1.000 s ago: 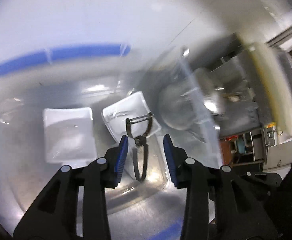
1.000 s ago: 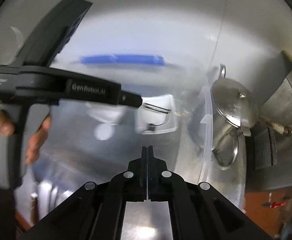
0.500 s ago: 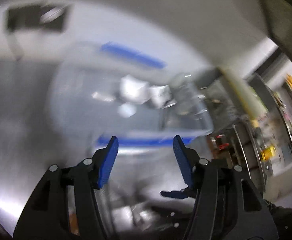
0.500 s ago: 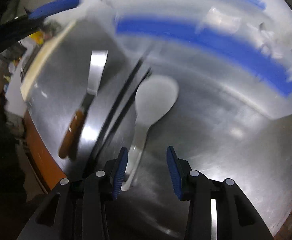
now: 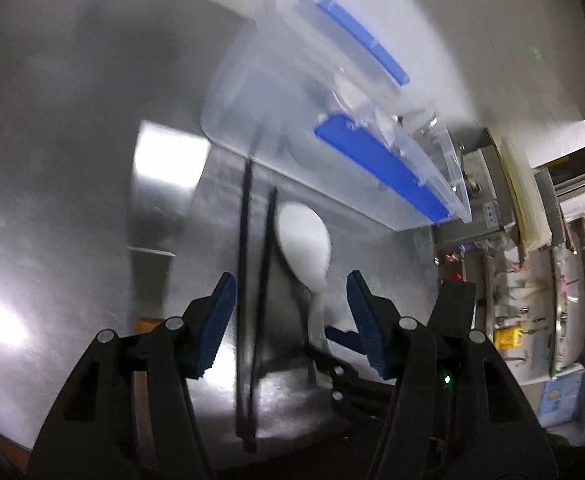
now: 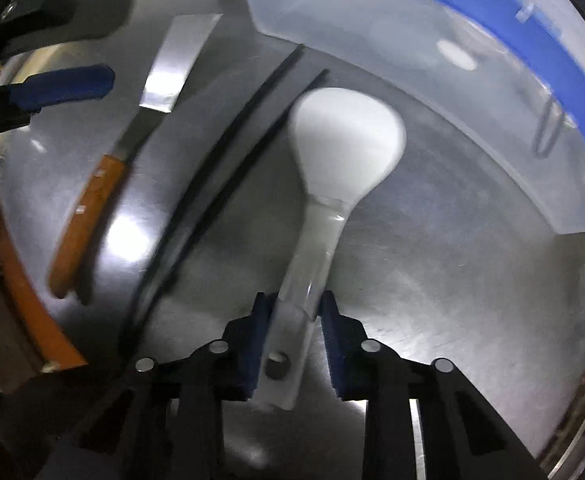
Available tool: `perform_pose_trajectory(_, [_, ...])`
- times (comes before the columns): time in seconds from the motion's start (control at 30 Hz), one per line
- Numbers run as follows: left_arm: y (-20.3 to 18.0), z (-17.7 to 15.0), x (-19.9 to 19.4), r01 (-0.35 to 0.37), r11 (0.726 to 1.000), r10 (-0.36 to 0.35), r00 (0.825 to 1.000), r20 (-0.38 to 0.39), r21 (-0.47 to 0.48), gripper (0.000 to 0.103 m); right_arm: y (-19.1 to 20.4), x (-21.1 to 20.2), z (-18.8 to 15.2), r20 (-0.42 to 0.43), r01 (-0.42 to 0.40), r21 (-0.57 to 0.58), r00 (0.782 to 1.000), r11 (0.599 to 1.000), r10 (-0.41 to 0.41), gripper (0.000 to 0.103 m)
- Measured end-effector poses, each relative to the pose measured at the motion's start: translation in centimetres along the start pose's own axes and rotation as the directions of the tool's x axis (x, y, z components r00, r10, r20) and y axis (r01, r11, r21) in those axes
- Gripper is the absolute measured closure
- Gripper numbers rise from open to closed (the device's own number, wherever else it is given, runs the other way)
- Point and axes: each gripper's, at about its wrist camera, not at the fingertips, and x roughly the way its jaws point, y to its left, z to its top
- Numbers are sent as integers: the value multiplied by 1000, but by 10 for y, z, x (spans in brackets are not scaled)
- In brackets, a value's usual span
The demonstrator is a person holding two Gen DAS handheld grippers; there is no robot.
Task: Organize utensils
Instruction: 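Grasp the white rice paddle by its handle with the right tool, then grasp the paddle head with the left tool while the right tool opens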
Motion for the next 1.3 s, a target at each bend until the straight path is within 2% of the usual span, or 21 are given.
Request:
perform_pose_trajectory(0.1, [-4, -4, 24, 52, 998, -53, 997, -61, -17, 49, -14, -1, -1, -2, -61, 63, 998, 996, 61, 79])
perform_pose_trajectory(0.2, [-9, -10, 48, 119, 991, -125, 985, -121, -57, 49, -38, -2, -8, -12, -186, 154, 982, 970, 190, 79])
perform_pose_trajectory(0.33, [-16, -17, 77, 174, 977, -195, 962, -191, -121, 49, -74, -5, -21, 9, -344, 268, 935, 900, 355, 79])
perform_pose_trajectory(0.53, [-19, -25, 100, 140, 976, -178, 956, -234, -168, 49, -104, -15, -39, 50, -482, 344, 867, 806, 497, 79])
perform_pose_trajectory(0.67, [-24, -32, 115, 90, 977, -141, 954, -265, -195, 49, -120, -15, -56, 57, -526, 356, 837, 772, 544, 79])
perform_pose_trajectory(0.7, [-25, -34, 117, 85, 976, -139, 953, -268, -202, 49, -109, -11, -57, 56, -531, 355, 834, 770, 549, 79])
perform_pose_trajectory(0.8, [-29, -38, 124, 58, 975, -114, 959, -258, -216, 50, -110, -13, -56, 51, -544, 341, 825, 767, 563, 79])
perform_pose_trajectory(0.83, [-31, -39, 125, 52, 974, -107, 963, -246, -219, 59, -109, -14, -57, 47, -546, 334, 824, 769, 565, 79])
perform_pose_trajectory(0.87, [-32, -40, 125, 42, 974, -97, 966, -238, -223, 73, -109, -15, -57, 44, -547, 327, 823, 771, 566, 79])
perform_pose_trajectory(0.9, [-31, -40, 125, 31, 972, -87, 968, -235, -231, 80, -99, -10, -59, 43, -547, 322, 824, 773, 566, 79])
perform_pose_trajectory(0.93, [-31, -41, 126, 23, 971, -80, 969, -232, -239, 95, -98, -10, -58, 41, -547, 315, 824, 775, 565, 79])
perform_pose_trajectory(1.03, [-33, -44, 123, 30, 969, -84, 973, -213, -247, 100, -108, -16, -61, 41, -553, 301, 821, 777, 569, 79])
perform_pose_trajectory(1.13, [-49, -43, 108, 61, 981, -95, 979, -179, -186, 100, -106, -29, -63, 50, -547, 273, 829, 791, 556, 81])
perform_pose_trajectory(1.2, [-64, -40, 93, 99, 985, -120, 981, -150, -138, 100, -103, -46, -64, 85, -563, 236, 824, 793, 560, 83])
perform_pose_trajectory(1.23, [-76, -36, 84, 121, 988, -133, 983, -129, -101, 100, -103, -56, -63, 104, -571, 219, 820, 791, 563, 92])
perform_pose_trajectory(1.3, [-98, -26, 66, 173, 984, -176, 980, -94, -34, 100, -106, -79, -60, 149, -575, 178, 818, 798, 556, 96])
